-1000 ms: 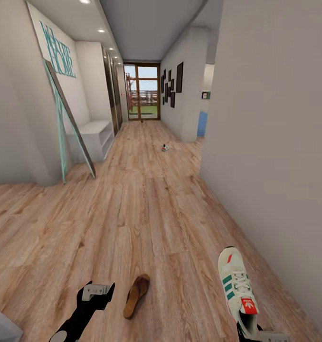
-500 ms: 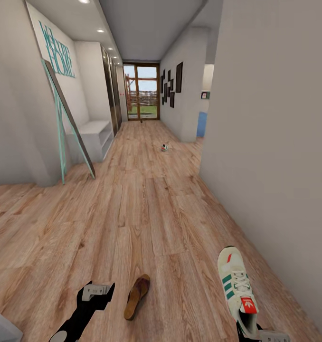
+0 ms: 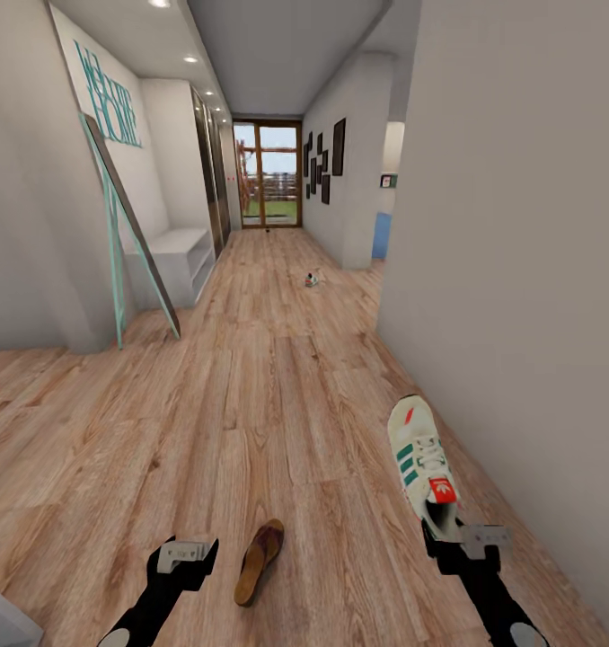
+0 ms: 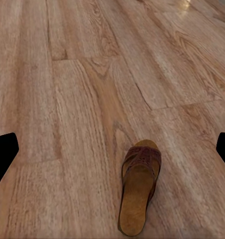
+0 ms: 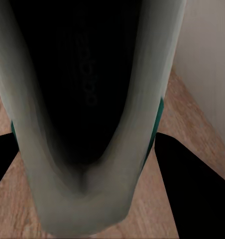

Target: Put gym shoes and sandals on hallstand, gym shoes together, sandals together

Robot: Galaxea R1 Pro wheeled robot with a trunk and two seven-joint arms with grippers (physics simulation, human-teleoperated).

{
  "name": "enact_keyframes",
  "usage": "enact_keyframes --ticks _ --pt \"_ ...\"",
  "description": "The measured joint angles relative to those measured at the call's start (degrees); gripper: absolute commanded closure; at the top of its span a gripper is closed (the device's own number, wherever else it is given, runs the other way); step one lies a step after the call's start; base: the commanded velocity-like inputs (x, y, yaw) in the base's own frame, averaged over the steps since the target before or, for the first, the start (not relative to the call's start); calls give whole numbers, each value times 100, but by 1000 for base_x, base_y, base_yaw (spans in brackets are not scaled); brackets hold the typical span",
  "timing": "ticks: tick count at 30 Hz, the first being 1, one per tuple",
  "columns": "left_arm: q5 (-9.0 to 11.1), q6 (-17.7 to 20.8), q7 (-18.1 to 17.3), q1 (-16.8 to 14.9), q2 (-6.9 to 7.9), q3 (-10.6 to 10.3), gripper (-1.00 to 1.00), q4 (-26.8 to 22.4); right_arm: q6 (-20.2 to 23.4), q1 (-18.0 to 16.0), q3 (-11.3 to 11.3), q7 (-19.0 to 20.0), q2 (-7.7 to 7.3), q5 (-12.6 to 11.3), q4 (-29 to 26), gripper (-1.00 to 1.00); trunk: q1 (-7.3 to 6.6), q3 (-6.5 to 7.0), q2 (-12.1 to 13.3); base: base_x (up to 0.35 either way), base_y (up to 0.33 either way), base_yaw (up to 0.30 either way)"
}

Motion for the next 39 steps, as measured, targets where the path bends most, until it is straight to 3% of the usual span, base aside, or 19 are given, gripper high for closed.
enact_keyframes --ticks 1,6,8,11,13,18,26,39 --pt "-1 7 0 -3 1 -5 -100 5 469 -161 208 5 10 -7 -291 100 0 0 0 0 0 0" --pt "-8 27 -2 -7 -8 -18 -100 13 1676 -959 833 19 84 -36 -907 100 0 1 0 0 0 0" --pt "-9 31 0 -6 -10 -19 -100 14 1884 -1234 972 15 148 -33 -975 100 0 0 0 0 0 0" --pt "-10 35 40 -7 11 -18 -100 12 2216 -1767 1157 9 386 -49 -1056 100 0 1 0 0 0 0" --pt "-10 30 106 -7 33 -12 -100 7 2330 -1931 1223 7 486 -49 -1087 100 0 0 0 0 0 0" --pt "-4 -10 181 -5 65 1 -100 -49 2431 -2063 1387 202 584 -57 -1091 100 0 0 0 0 0 0" --pt "-28 1 200 -8 49 -6 -100 -68 2466 -2095 1739 399 603 -39 -1108 100 0 3 0 0 0 -92" --pt "-31 9 196 -8 54 3 -100 -57 2465 -2097 1799 425 603 -34 -1028 100 -3 6 0 119 0 -292"
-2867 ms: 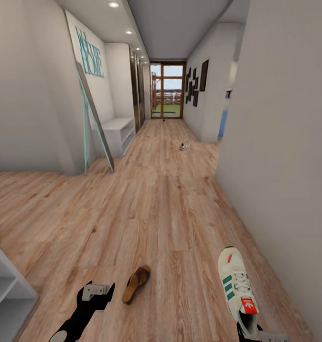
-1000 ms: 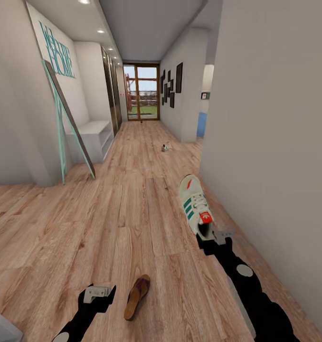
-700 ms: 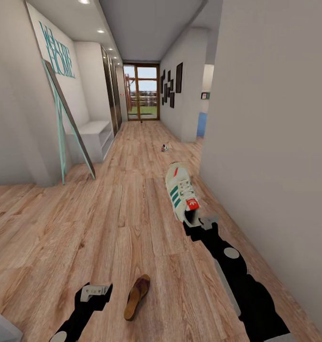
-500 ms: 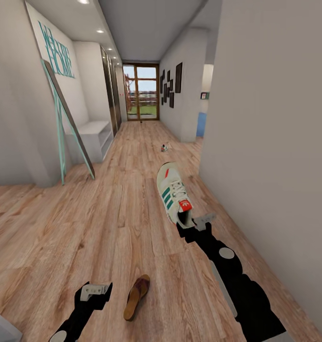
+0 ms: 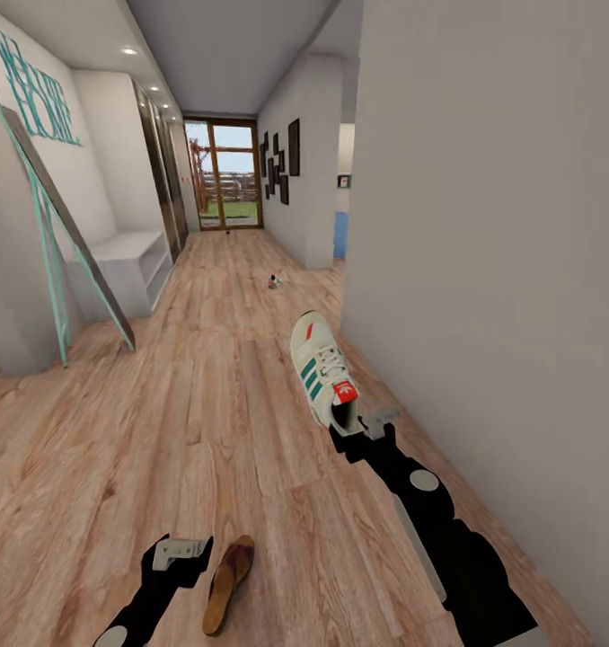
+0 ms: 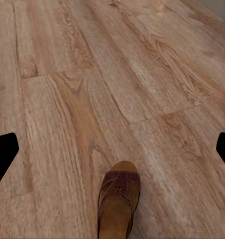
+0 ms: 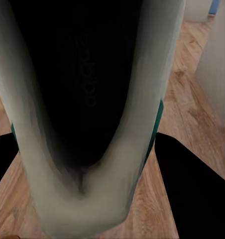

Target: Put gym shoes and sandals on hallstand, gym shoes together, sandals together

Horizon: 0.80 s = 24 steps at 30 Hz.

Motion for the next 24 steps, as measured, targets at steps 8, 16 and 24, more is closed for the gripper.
enact_keyframes --ticks 8,16,24 --pt "19 3 0 0 2 1 -100 3 -2 0 8 0 6 0 0 100 0 0 0 326 0 -299" --pt "-19 -19 -4 8 -5 -21 -100 64 1 -1 3 1 0 0 -12 100 3 0 0 142 0 -92" --pt "-60 -37 2 10 4 -78 -100 388 5 -2 0 1 -31 4 -27 100 3 0 0 6 0 -3"
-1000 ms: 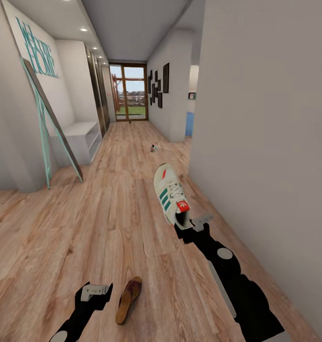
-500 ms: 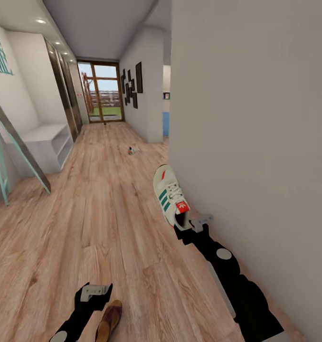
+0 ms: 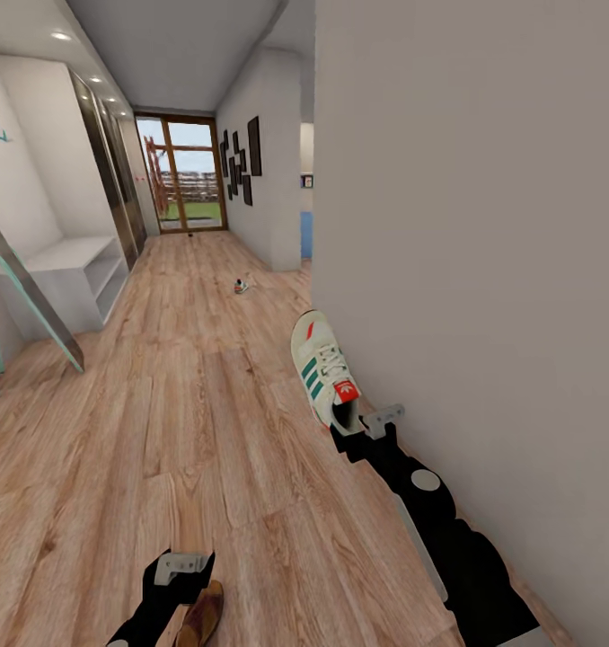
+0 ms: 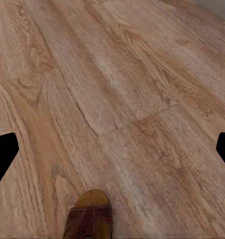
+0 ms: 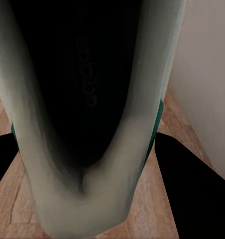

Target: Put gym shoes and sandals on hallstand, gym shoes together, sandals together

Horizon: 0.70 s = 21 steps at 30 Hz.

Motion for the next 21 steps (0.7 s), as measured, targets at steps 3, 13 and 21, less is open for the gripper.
enact_keyframes --ticks 3,13,21 --pt "-37 -178 13 0 -3 -16 -100 368 0 0 2 0 4 3 -2 100 0 0 0 0 0 0" --pt "-430 -628 52 -80 -70 5 -100 1108 3 0 13 0 18 1 -17 100 0 0 0 0 0 0" --pt "-448 -661 95 -152 -61 14 -100 1147 9 0 271 2 27 -3 -52 100 175 -146 -319 0 0 0"
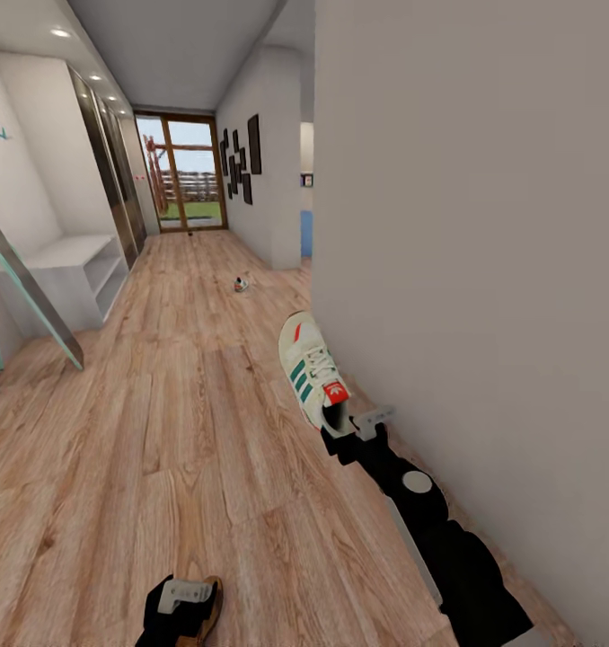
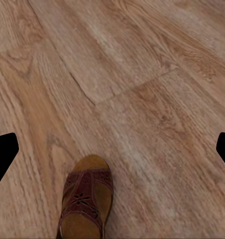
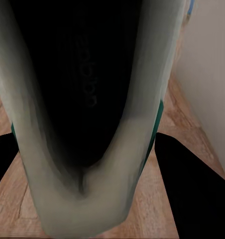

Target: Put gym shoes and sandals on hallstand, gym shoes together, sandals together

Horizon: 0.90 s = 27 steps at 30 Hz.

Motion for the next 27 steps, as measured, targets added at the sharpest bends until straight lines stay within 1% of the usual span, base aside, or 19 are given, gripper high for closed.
enact_keyframes --ticks 3,5,11,12,13,19,27 --pt "2 -6 8 -14 10 10 -100 9 0 0 89 0 -3 1 -4 100 66 -70 -120 0 0 0" --pt "10 -17 91 -21 42 17 -100 20 0 0 114 -1 -3 3 -6 100 110 -122 -200 0 0 0" --pt "17 -51 119 -55 52 24 -100 -62 0 0 98 -2 -4 8 -6 100 242 -284 -441 0 0 0" --pt "-8 -69 119 -209 45 19 -100 -89 0 0 86 -2 -4 11 0 100 264 -311 -481 0 0 0" --pt "-14 -71 119 -232 43 18 -100 -90 0 0 83 -2 -4 8 1 100 286 -339 -521 0 0 0" --pt "-11 -76 121 -246 54 28 -100 -41 0 0 74 -2 -4 8 -5 100 418 -502 -762 0 0 0" --pt "24 -89 123 -229 100 47 -100 -108 -7 -1 88 -2 -4 7 -7 100 418 -523 -764 0 0 0"
